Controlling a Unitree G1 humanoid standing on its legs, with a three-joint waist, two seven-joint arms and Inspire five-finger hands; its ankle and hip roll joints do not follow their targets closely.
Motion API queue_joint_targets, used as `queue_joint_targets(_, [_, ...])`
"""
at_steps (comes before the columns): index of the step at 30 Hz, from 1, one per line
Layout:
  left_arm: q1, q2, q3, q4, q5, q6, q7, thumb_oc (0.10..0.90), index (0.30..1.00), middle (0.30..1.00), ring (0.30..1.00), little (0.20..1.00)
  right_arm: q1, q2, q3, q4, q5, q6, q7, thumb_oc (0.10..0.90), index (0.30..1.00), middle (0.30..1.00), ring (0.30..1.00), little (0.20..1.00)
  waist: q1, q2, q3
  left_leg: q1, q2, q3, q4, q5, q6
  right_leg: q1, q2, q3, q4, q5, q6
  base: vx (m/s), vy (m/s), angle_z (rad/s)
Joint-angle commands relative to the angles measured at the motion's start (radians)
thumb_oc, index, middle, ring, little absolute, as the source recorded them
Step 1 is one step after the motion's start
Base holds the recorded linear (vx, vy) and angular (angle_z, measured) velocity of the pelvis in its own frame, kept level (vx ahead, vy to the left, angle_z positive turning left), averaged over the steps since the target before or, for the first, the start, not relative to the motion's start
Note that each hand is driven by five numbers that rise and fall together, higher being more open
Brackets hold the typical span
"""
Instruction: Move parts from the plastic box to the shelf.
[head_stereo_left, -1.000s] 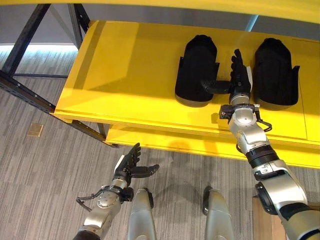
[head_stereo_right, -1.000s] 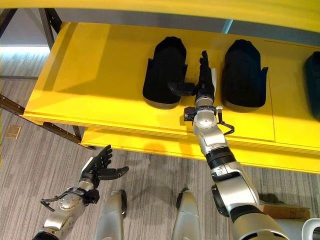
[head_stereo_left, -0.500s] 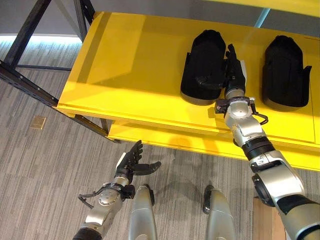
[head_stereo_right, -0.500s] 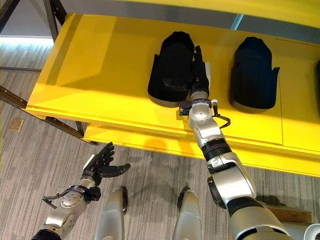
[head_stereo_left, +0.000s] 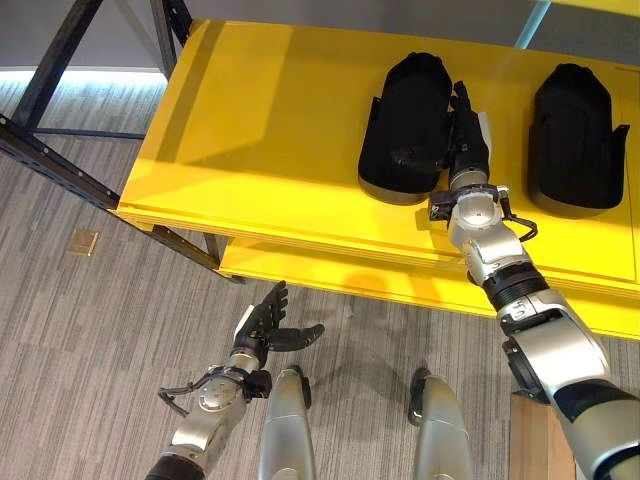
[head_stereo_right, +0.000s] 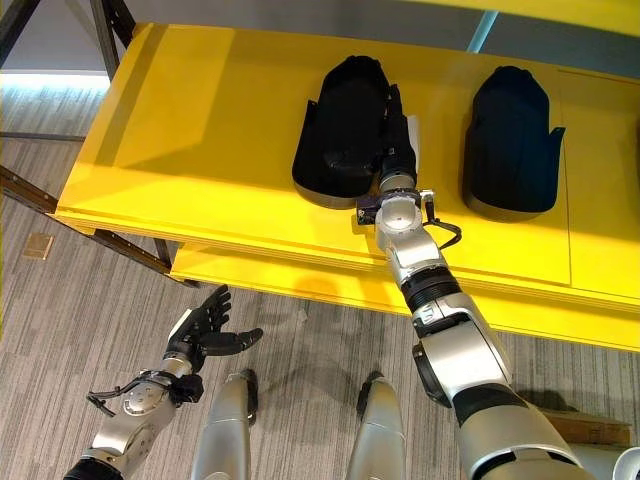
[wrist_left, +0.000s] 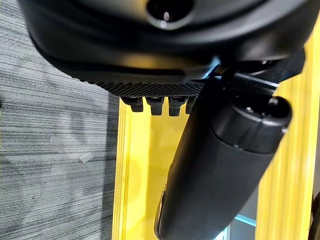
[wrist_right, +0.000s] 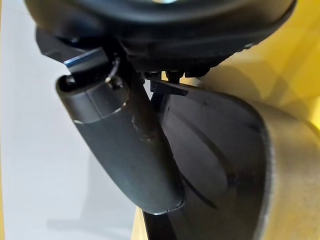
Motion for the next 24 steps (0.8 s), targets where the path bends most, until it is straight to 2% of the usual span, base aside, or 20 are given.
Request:
queue_joint_targets(1, [-0.045, 0.094, -0.03, -0.141, -0.036, -0.104, 0.0, 0.9, 1.0, 1.0, 1.0, 1.0, -0.168, -0.018, 0.011, 0.025, -0.012, -0.068, -0.005, 0.9, 1.0, 1.0, 1.0, 1.0, 0.035, -0.014, -0.042, -0.031, -0.01, -0.059, -0.048, 0.067, 0.047, 0.032, -0.006, 0.016, -0.057, 0.062, -0.016, 0.0, 0.0, 0.0])
queue_joint_targets(12, [-0.037, 0.112, -0.022, -0.157, -0.046, -0.111, 0.006, 0.9, 1.0, 1.0, 1.0, 1.0, -0.204, -0.04, 0.021, 0.069, -0.021, -0.065, -0.023, 0.9, 1.0, 1.0, 1.0, 1.0, 0.042, -0.002, -0.042, -0.056, -0.012, -0.067, -0.038, 0.071, 0.049, 0.006, -0.007, 0.015, -0.041, 0.061, -0.016, 0.0, 0.0, 0.01])
queue_joint_targets(24, [-0.03, 0.117, -0.013, -0.16, -0.044, -0.118, 0.004, 0.9, 1.0, 1.0, 1.0, 1.0, -0.249, -0.075, 0.068, 0.104, -0.093, -0.048, -0.033, 0.9, 1.0, 1.0, 1.0, 1.0, 0.042, -0.008, -0.049, -0.075, -0.017, -0.069, -0.046, 0.082, 0.046, -0.018, -0.009, 0.015, -0.032, 0.065, -0.016, 0.0, 0.0, 0.02])
